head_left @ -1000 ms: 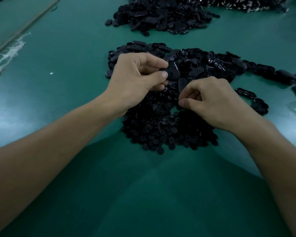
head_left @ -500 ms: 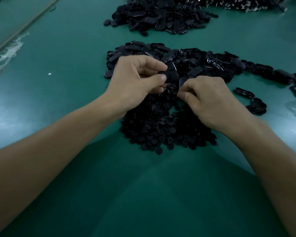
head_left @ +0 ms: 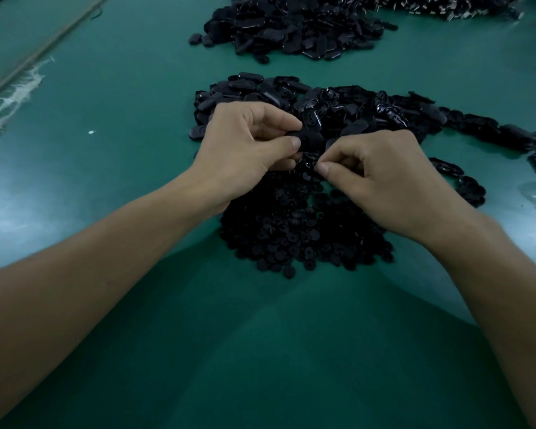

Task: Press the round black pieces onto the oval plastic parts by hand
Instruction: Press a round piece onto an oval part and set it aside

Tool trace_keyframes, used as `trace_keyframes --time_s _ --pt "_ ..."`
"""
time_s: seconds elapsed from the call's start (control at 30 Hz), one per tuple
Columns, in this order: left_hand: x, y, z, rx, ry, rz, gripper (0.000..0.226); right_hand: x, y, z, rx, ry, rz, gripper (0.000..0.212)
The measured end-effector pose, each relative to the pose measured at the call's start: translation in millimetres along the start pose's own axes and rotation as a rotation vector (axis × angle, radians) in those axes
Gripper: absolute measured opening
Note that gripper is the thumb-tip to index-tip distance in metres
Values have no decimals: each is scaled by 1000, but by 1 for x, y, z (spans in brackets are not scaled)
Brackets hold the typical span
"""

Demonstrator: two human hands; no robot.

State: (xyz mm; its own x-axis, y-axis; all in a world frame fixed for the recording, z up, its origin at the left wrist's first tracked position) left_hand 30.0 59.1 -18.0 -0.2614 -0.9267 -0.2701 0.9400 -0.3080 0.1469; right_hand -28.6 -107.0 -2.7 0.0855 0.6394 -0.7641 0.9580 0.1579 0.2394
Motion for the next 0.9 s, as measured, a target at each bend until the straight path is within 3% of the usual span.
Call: trace_keyframes --time_s 0.2,0.53,0.9 --pt "1 -1 1 11 2 -4 17 -2 -1 2 41 127 62 10" --pt "3 -2 1 -2 5 -12 16 -3 -1 4 45 129 155 16" --pt "1 -2 1 -6 23 17 17 -10 -1 3 8 212 248 9"
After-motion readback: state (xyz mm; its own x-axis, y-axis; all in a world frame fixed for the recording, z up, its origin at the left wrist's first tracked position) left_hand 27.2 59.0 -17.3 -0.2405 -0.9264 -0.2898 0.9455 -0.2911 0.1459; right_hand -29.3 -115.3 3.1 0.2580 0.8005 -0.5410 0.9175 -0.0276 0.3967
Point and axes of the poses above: each hand's wrist, its own y-axis towards the middle knuckle, its own x-axis out of the palm, z = x × y, the point moved 4 cm from there along y, towards the middle knuckle, and after that the axes turned 8 degrees about y, right-handed, at the moved point
